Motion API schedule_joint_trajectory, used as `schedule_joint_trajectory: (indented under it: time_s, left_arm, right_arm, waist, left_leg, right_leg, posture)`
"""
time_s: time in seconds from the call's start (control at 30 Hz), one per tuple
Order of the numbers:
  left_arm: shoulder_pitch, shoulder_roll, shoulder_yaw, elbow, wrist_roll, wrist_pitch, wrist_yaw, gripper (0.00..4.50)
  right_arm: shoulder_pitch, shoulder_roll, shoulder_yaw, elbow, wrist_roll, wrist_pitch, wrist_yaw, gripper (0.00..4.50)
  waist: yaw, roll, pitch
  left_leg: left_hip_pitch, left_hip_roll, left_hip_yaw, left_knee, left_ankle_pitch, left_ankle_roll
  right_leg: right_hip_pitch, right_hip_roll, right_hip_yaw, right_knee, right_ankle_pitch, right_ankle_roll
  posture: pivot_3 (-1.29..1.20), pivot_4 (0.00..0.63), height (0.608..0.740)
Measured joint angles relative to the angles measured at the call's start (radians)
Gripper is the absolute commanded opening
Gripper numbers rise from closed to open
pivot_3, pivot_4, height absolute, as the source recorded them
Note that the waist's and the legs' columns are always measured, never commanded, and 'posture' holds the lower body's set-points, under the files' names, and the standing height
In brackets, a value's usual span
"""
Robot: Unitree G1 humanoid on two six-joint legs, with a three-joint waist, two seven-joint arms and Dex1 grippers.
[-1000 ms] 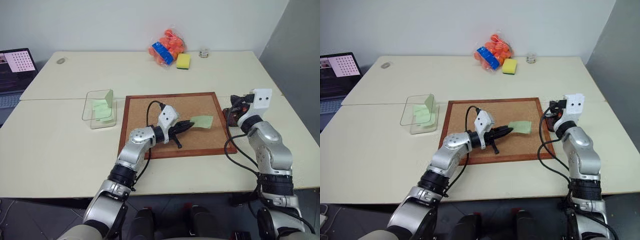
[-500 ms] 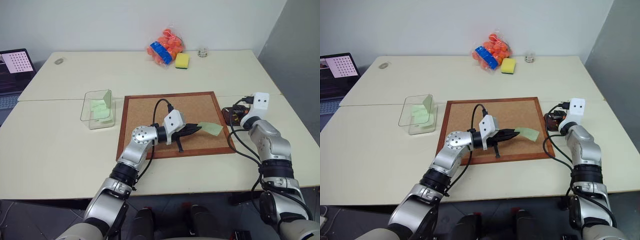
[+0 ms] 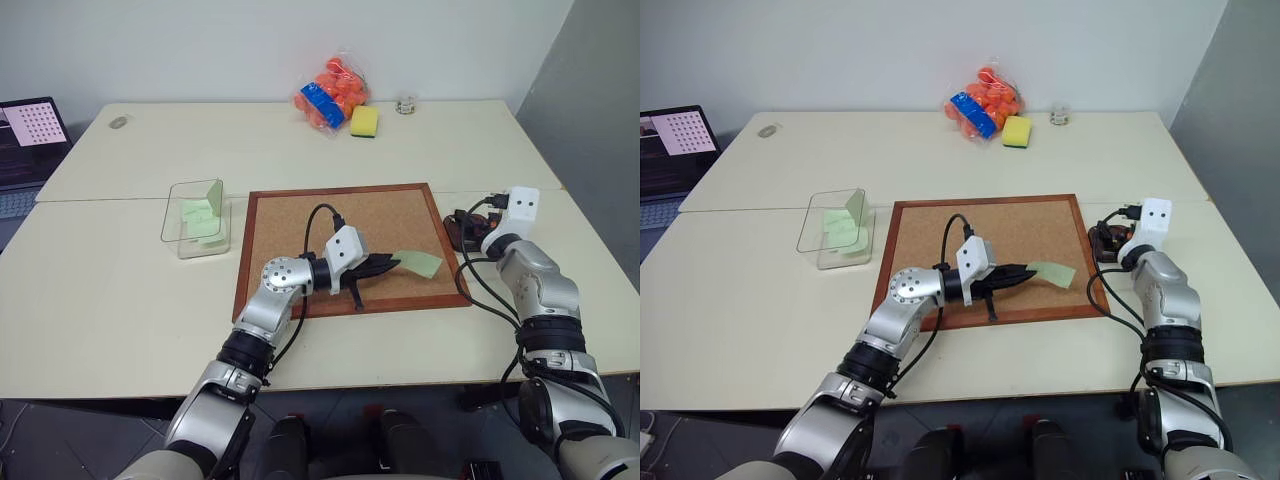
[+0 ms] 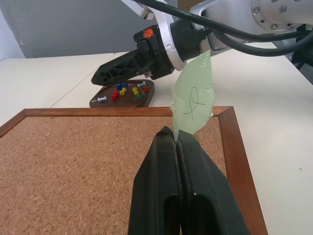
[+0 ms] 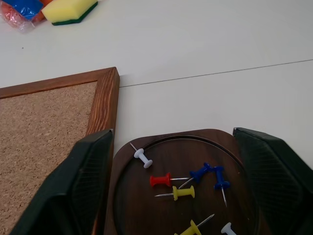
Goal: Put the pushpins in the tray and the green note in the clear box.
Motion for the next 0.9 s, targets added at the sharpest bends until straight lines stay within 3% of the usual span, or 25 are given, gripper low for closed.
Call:
schedule_joint_trajectory:
  time_s: [0.27,0.47,0.67,0.8,0.9]
  left_arm:
    - [0.002,0.007,0.103,-0.061,-0.027,0.107,0.126,0.0]
    - [0.051,0.03,0.269,-0.289,-0.024,0.311,0.424,0.0]
    - [0.119,0.002,0.463,-0.439,0.019,0.466,0.782,0.0]
    - [0.164,0.055,0.538,-0.443,0.134,0.471,0.982,0.0]
    - [0.165,0.072,0.574,-0.438,0.153,0.472,1.039,0.44]
  right_arm:
    - [0.181,-0.034,0.071,-0.428,0.141,0.074,0.242,4.43]
    - [0.224,-0.049,0.143,-0.645,0.195,0.122,0.317,4.43]
    - [0.2,0.007,0.246,-0.777,0.276,0.22,0.331,4.43]
    - [0.172,0.039,0.293,-0.791,0.297,0.25,0.333,4.43]
    - [0.17,0.039,0.299,-0.791,0.296,0.253,0.341,4.5]
  waist:
    - [-0.005,0.0,0.0]
    - [-0.004,0.0,0.0]
    - [-0.002,-0.001,0.001]
    - [0.003,-0.003,0.002]
    - [0.012,-0.004,0.002]
  left_leg:
    - [0.0,0.001,-0.001,0.0,0.0,0.0]
    - [0.0,0.002,-0.001,0.0,0.0,0.0]
    - [0.0,0.002,-0.002,0.0,0.0,0.0]
    - [0.0,0.001,-0.003,0.0,0.0,0.0]
    - [-0.001,0.0,-0.004,0.001,0.0,0.0]
  right_leg:
    - [-0.001,0.001,0.0,0.0,0.0,0.0]
    - [-0.001,0.001,0.0,0.0,0.0,0.0]
    - [0.0,0.001,-0.001,0.0,0.0,0.0]
    - [0.0,0.0,-0.003,0.0,0.0,0.0]
    - [0.0,-0.001,-0.004,0.0,0.0,0.0]
  posture:
    - [0.0,0.15,0.74]
    - [0.0,0.15,0.74]
    - [0.0,0.15,0.74]
    - [0.0,0.15,0.74]
    - [0.0,0.15,0.74]
